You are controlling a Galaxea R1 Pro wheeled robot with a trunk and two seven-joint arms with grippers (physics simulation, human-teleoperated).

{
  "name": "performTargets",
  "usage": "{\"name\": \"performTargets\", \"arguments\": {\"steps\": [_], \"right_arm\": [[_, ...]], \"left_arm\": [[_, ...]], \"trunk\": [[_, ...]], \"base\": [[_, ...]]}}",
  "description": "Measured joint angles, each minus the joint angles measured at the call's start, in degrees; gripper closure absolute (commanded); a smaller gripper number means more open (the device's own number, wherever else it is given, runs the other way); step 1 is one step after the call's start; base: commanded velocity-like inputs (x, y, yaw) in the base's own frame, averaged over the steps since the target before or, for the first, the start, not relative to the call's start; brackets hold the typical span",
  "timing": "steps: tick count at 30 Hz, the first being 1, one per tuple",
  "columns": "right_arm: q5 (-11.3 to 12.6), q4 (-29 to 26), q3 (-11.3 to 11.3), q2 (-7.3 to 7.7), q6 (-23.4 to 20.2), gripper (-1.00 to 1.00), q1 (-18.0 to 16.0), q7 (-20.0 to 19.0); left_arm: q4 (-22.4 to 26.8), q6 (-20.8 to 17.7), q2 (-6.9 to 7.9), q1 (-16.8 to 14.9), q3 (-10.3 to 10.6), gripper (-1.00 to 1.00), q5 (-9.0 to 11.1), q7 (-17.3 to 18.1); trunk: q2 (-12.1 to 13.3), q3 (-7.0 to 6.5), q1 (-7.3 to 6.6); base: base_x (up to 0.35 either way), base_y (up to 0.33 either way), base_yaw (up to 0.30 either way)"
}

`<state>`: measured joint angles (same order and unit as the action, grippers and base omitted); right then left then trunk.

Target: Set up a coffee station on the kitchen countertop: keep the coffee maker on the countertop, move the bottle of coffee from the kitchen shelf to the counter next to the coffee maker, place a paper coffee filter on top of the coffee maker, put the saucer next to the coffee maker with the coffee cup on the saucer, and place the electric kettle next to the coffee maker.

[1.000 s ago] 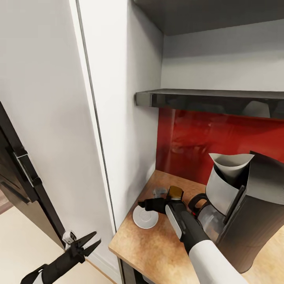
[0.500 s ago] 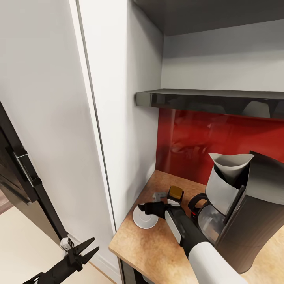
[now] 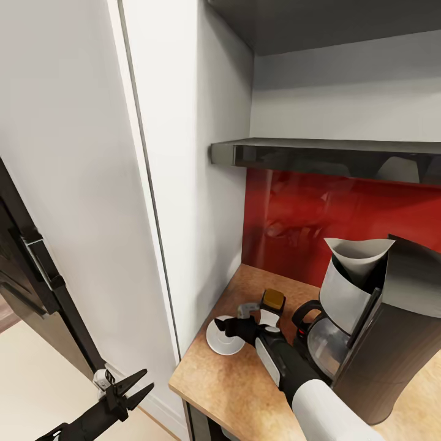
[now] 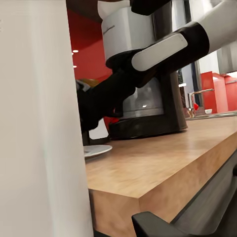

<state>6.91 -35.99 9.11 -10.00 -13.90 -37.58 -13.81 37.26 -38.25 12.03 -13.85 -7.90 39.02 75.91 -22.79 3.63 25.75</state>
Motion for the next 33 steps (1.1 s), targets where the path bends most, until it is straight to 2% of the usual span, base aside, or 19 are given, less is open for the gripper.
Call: {"name": "performTargets", "arguments": {"steps": [18, 19, 20, 21, 23, 33], "right_arm": [[0.0, 1.2, 0.1, 0.00, 1.3, -1.00, 0.0, -0.1], [0.0, 2.0, 0.1, 0.00, 1.3, -1.00, 0.0, -0.8], [0.0, 3.1, 0.1, 0.00, 1.3, -1.00, 0.0, -3.8], [0.0, 3.3, 0.1, 0.00, 1.3, -1.00, 0.0, -5.1], [0.0, 3.6, 0.0, 0.00, 1.3, -1.00, 0.0, -6.8], [-0.1, 3.7, 0.0, 0.00, 1.2, -1.00, 0.0, -7.8]], "left_arm": [[0.0, 0.0, 0.00, 0.0, 0.0, -1.00, -0.1, -0.1], [0.0, 0.0, 0.00, 0.0, 0.1, -1.00, -0.1, -0.1], [0.0, 0.0, 0.00, 0.0, 0.1, -1.00, -0.1, 0.0], [0.0, 0.0, 0.00, 0.0, 0.1, -1.00, -0.1, 0.0], [0.0, 0.0, 0.00, 0.0, 0.1, -1.00, -0.1, 0.0], [0.0, 0.0, 0.00, 0.0, 0.0, -1.00, -0.1, 0.0]], "trunk": [[0.0, 0.00, 0.00], [0.0, 0.00, 0.00], [0.0, 0.00, 0.00], [0.0, 0.00, 0.00], [0.0, 0.00, 0.00], [0.0, 0.00, 0.00]], "base": [[0.000, 0.000, 0.000], [0.000, 0.000, 0.000], [0.000, 0.000, 0.000], [0.000, 0.000, 0.000], [0.000, 0.000, 0.000], [0.000, 0.000, 0.000]]}}
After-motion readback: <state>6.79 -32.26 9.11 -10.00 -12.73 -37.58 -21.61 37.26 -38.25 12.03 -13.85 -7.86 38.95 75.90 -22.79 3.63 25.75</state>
